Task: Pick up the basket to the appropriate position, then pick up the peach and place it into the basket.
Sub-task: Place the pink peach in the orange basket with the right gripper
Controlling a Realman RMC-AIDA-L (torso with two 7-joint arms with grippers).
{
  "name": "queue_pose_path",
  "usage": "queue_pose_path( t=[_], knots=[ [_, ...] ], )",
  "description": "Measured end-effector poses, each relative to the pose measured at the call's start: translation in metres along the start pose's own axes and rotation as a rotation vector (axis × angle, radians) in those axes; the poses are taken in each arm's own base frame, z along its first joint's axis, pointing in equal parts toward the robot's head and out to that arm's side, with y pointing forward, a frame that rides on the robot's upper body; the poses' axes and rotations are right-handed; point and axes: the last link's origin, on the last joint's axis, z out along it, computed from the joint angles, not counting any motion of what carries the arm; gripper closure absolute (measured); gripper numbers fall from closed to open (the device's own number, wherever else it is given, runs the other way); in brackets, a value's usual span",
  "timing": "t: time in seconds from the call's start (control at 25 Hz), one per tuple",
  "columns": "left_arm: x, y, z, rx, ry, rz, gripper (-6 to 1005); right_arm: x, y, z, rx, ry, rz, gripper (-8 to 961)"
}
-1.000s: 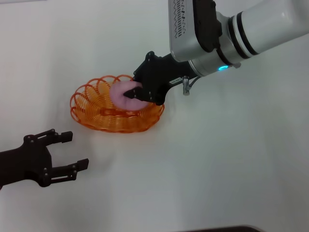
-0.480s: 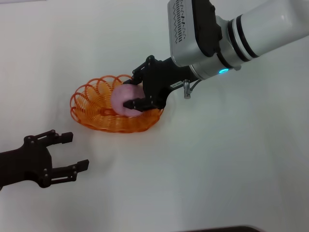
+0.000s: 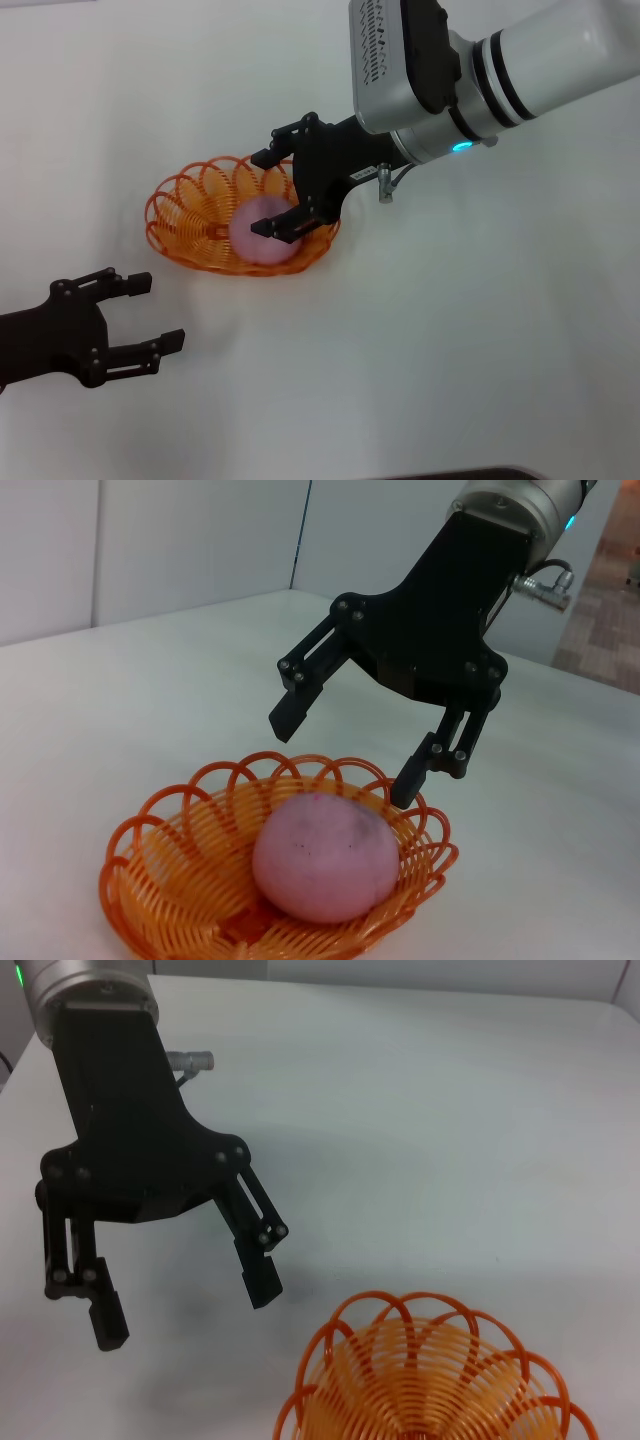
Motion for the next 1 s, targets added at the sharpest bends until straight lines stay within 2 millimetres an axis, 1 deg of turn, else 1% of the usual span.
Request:
queue_pose_path(
  t=[0.12,0.32,0.48,0.68,0.88,1.0],
  knots=[
    [0.0,0.0,0.0,0.001,0.002,0.0,156,0.0,0.0,0.0,0.001,-0.003,0.002,127],
    [0.0,0.0,0.0,0.002,0.002,0.001,156,0.0,0.0,-0.003,0.001,-0.024,0.017,117],
    [0.0,0.0,0.0,0.002,0.002,0.001,156,0.003,0.0,-0.013,0.008,-0.06,0.033,118],
    [0.0,0.0,0.0,0.002,0.002,-0.007,156,0.016,0.001,-0.038,0.043,-0.12,0.062,119],
    [0.001,-0.001,-0.001,0.005,-0.001,-0.003,156,0.035,0.004,-0.067,0.101,-0.176,0.091,121],
    [0.001,-0.001,-0.001,0.006,-0.001,-0.002,156,0.042,0.005,-0.076,0.123,-0.202,0.106,122]
  ],
)
